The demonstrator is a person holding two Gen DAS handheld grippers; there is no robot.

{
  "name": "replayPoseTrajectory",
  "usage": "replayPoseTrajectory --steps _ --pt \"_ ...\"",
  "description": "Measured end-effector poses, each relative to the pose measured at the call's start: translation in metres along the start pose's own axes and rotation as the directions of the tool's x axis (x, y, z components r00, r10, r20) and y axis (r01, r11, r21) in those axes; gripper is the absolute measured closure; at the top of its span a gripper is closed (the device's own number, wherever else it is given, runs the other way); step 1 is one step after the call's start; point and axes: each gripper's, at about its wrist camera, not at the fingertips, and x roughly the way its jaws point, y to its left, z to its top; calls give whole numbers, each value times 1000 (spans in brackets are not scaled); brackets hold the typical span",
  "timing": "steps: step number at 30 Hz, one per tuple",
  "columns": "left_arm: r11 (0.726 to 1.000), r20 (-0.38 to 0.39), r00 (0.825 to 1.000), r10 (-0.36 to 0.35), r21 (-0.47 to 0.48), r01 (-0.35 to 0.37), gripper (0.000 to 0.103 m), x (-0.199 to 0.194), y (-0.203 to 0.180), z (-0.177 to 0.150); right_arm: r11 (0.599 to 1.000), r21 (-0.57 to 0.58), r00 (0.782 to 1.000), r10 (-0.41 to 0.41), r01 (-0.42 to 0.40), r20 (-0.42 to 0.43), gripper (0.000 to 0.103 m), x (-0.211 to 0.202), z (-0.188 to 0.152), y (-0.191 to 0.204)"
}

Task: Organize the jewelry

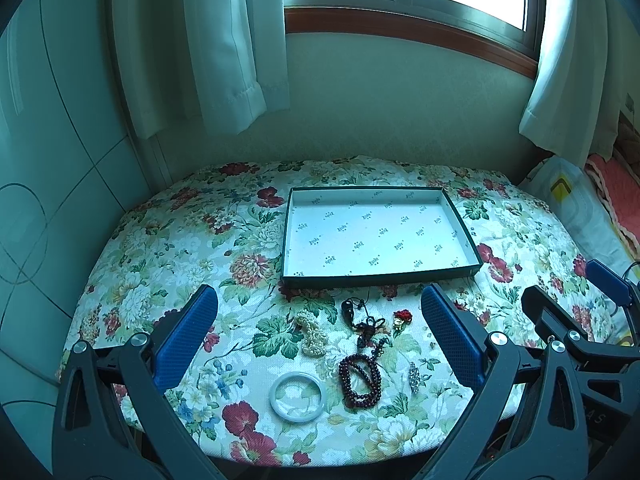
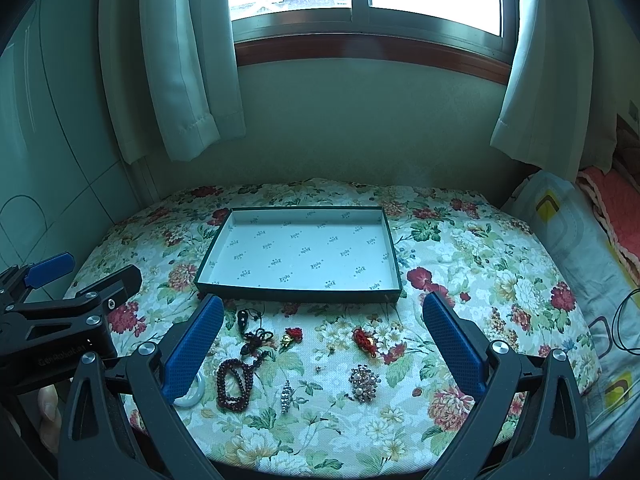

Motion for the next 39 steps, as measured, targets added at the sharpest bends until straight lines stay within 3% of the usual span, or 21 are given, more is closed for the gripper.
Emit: replayPoseTrajectory --steps 6,20,25,29,34,35,38,39 --pt "1000 -5 1000 2 -2 -2 2 3 -1 -22 1000 6 1000 -4 4 -8 4 3 -3 -1" --pt "1000 -37 999 11 -10 -11 2 34 9 -21 997 42 995 -54 58 -87 4 42 -21 -25" --pt "999 -120 993 17 -32 -21 2 66 20 -36 996 50 985 -61 70 -164 4 75 -50 -38" --pt "997 -211 977 9 -67 -23 2 95 33 -58 995 91 974 -9 31 -228 5 100 -77 -46" --pt "993 -278 960 20 -108 -52 2 118 47 -84 997 77 964 -1 22 -265 6 121 -96 -46" --pt "993 -286 958 21 -109 -54 2 120 49 -88 997 76 963 1 20 -271 10 125 -99 -46" --pt "992 -307 951 25 -111 -62 10 127 52 -97 995 99 954 21 9 -298 48 136 -106 -51" --pt "991 -316 948 25 -113 -64 15 130 53 -99 994 114 951 31 4 -307 49 139 -107 -53"
